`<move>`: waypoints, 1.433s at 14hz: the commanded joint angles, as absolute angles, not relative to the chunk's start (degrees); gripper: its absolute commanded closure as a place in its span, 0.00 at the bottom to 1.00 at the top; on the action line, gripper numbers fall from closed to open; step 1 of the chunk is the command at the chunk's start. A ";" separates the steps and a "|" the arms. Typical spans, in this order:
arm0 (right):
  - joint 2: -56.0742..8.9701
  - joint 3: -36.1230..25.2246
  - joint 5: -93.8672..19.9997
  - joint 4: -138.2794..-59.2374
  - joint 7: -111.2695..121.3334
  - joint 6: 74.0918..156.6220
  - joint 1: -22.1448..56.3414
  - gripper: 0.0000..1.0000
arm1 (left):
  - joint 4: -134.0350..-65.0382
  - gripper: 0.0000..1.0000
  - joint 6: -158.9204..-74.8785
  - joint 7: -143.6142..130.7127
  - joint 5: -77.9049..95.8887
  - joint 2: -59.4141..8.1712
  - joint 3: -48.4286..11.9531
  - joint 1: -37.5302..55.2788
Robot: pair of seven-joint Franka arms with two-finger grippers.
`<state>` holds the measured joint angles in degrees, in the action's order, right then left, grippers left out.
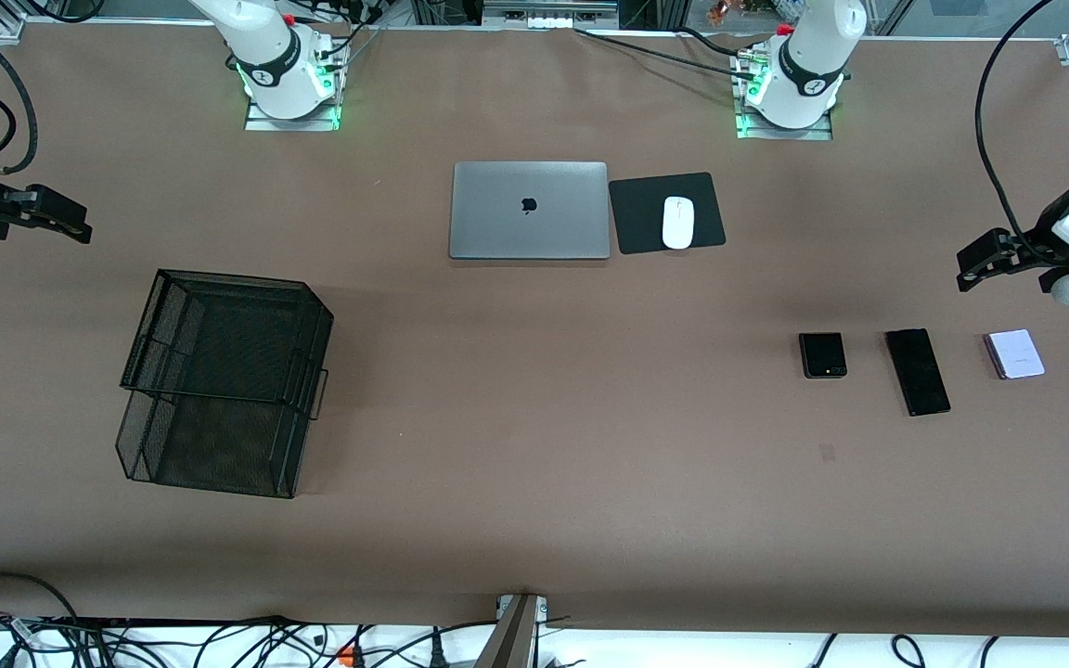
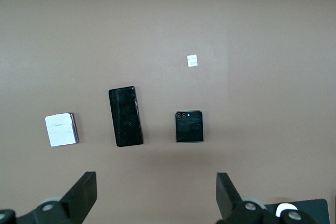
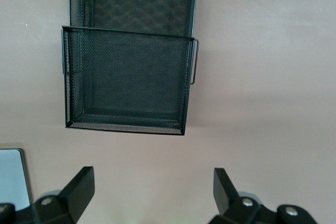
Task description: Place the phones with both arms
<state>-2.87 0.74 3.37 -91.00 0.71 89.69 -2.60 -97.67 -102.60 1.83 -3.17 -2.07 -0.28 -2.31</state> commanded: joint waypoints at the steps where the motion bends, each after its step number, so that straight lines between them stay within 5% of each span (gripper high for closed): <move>1: -2.37 0.18 2.20 -91.32 0.35 89.91 -2.11 0.00 | -96.33 0.00 -102.31 2.63 -1.49 -2.72 -0.09 -2.11; 12: -2.64 0.09 0.79 -91.32 0.35 90.26 -2.29 0.00 | -96.24 0.00 -98.79 2.37 -1.32 -3.60 -0.18 -1.41; 16: -2.64 0.18 0.79 -91.32 0.35 90.26 -2.28 0.00 | -92.03 0.00 -95.99 2.90 -1.32 -7.73 -0.18 -1.58; 20: -2.64 0.18 0.79 -91.32 0.35 90.26 -2.29 0.00 | -95.26 0.00 -95.18 2.99 -1.32 -11.85 -0.18 -1.93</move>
<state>-3.17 0.61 1.93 -91.00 0.70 89.90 -2.60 -95.31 -96.01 1.83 -3.09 -8.84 -0.43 -1.70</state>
